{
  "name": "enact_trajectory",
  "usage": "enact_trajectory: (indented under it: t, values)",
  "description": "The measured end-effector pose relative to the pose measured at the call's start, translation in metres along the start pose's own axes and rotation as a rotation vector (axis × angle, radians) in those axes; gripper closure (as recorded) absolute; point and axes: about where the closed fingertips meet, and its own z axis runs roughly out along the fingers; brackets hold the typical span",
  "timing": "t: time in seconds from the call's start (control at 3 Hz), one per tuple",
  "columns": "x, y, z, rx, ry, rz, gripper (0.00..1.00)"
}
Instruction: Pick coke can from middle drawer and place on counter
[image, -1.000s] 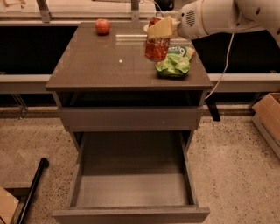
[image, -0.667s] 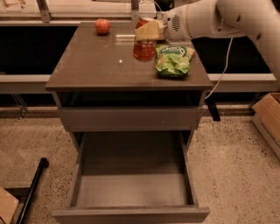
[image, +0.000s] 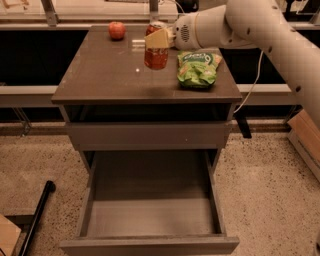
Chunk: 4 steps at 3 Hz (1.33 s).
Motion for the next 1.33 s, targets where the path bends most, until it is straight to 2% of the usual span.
enact_trajectory:
  t: [0.67, 1.0, 1.33]
  values:
    - [0.016, -0.012, 0.027, 0.083, -0.043, -0.064, 1.00]
    - [0.026, -0.016, 0.042, 0.119, -0.075, -0.072, 0.83]
    - [0.031, -0.019, 0.054, 0.147, -0.102, -0.073, 0.61]
